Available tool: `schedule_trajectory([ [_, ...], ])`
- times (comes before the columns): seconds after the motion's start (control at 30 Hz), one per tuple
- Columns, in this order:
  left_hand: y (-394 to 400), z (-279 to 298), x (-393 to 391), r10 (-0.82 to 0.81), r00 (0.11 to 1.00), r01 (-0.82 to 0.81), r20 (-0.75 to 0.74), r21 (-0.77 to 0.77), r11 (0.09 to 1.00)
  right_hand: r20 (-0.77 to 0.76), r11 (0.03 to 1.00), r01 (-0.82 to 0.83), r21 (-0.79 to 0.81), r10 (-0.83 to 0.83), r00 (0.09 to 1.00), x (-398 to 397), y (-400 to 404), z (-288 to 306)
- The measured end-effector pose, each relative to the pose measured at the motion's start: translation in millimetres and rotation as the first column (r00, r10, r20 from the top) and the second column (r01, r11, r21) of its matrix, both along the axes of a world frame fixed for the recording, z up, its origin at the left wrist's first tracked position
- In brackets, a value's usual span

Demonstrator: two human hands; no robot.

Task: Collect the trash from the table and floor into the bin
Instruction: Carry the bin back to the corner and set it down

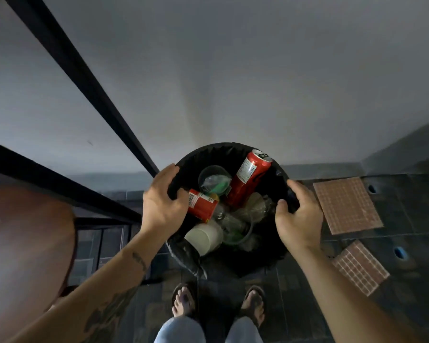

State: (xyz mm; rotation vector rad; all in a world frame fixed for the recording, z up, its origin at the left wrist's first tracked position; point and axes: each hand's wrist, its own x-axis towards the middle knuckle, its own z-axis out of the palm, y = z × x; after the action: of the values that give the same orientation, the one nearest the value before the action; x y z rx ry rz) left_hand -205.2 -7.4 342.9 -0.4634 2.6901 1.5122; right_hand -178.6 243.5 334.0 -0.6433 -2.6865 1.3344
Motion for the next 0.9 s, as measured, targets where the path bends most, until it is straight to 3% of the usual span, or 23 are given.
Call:
schedule_trajectory([
  [0.1,-7.3,-56.3,1.8,0.028,0.999,-0.03,-0.031,-0.05,0.998,-0.053,1.0,0.006,-0.028,-0.008,0.999,-12.8,-3.7,-52.5],
  [0.2,-8.9,-153.0,5.2,0.041,0.998,-0.046,-0.042,-0.114,0.992,-0.062,0.998,-0.046,-0.039,0.044,0.997,-21.4,-9.0,-145.3],
  [0.47,-18.9,-344.4,12.6,0.09,0.996,-0.091,-0.021,-0.112,0.989,-0.033,0.987,-0.157,-0.038,0.155,0.987,-42.8,-19.8,-337.1],
  [0.67,-23.5,-403.2,0.7,0.06,0.998,-0.058,0.011,-0.12,0.991,-0.025,0.982,-0.19,-0.024,0.189,0.982,-54.4,-24.0,-398.8],
  [0.9,-28.1,-423.6,4.0,0.048,0.999,-0.045,0.014,-0.148,0.988,-0.028,0.961,-0.278,0.01,0.278,0.96,-56.7,-27.1,-410.1],
])
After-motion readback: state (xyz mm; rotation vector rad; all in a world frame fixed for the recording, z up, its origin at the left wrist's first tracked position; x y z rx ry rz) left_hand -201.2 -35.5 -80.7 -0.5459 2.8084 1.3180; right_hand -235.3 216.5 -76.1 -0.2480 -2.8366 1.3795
